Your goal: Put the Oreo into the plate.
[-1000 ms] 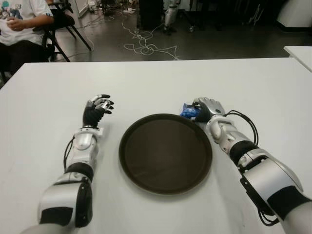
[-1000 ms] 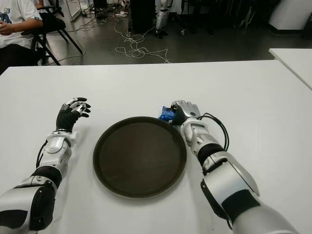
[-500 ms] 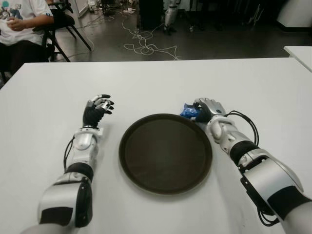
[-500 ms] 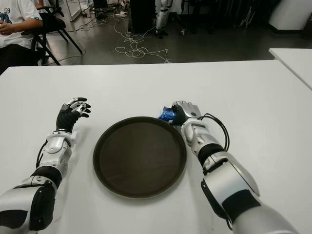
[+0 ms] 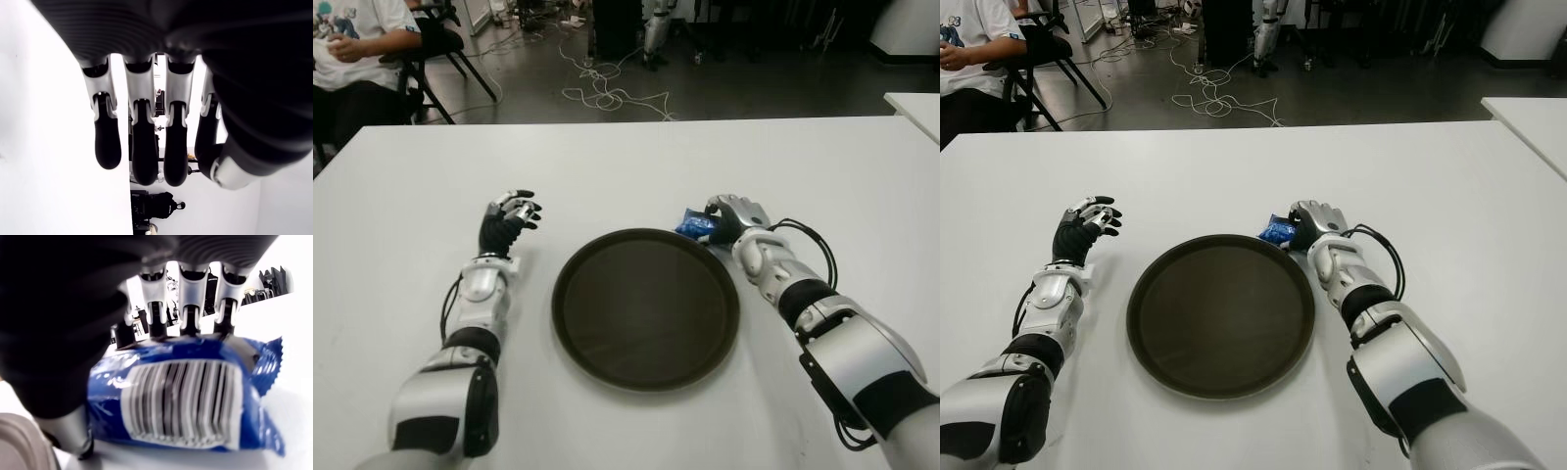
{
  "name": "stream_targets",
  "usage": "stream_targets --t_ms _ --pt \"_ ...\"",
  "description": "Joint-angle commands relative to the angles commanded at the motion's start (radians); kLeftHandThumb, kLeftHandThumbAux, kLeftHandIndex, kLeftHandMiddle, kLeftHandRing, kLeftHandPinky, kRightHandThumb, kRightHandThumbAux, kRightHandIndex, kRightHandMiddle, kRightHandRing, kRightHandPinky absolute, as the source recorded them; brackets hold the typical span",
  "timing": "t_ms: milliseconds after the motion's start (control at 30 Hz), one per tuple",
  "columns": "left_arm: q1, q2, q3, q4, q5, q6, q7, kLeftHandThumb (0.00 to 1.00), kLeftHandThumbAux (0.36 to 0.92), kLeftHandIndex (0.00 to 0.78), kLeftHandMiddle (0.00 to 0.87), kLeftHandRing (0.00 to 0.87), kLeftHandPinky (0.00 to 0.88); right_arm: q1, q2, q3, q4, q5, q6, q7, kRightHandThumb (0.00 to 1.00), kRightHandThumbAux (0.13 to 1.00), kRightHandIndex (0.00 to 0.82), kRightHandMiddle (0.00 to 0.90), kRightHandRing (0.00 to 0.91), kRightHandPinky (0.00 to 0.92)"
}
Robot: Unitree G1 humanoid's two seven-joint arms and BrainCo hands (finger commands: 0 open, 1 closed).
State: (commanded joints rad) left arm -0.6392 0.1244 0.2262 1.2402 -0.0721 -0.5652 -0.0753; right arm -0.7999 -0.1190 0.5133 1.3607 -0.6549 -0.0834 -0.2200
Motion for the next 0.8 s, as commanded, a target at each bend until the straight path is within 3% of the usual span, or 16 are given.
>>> stream_targets --t_ms 200,367,500,800 --pt "0.000 0.000 -0.001 -0.001 0.000 0.002 -0.002 0.828 0.677 0.377 0.516 0.508 0.485 -0.002 -0.006 0.011 0.000 -0.005 -0.003 0.018 0.001 0.755 0.267 0.359 0.383 0.339" --pt "0.001 0.001 -0.005 -0.002 0.005 0.000 0.003 0.826 0.678 0.374 0.518 0.509 0.489 -0.004 -0.010 0.010 -0.002 -0.001 0.001 0.012 0.025 0.778 0.384 0.459 0.486 0.460" --pt "0.000 -0.001 -0.006 -0.003 0.005 -0.001 0.005 0.827 0.678 0.375 0.517 0.511 0.492 -0.005 -0.011 0.005 -0.003 0.004 0.003 -0.002 0.062 0.781 0.440 0.510 0.529 0.506" --pt "-0.001 -0.003 -0.007 -0.003 0.005 0.003 0.005 0.827 0.677 0.374 0.519 0.509 0.497 -0.014 -0.018 0.000 -0.010 0.005 -0.009 -0.070 0.176 0.807 0.507 0.578 0.581 0.571"
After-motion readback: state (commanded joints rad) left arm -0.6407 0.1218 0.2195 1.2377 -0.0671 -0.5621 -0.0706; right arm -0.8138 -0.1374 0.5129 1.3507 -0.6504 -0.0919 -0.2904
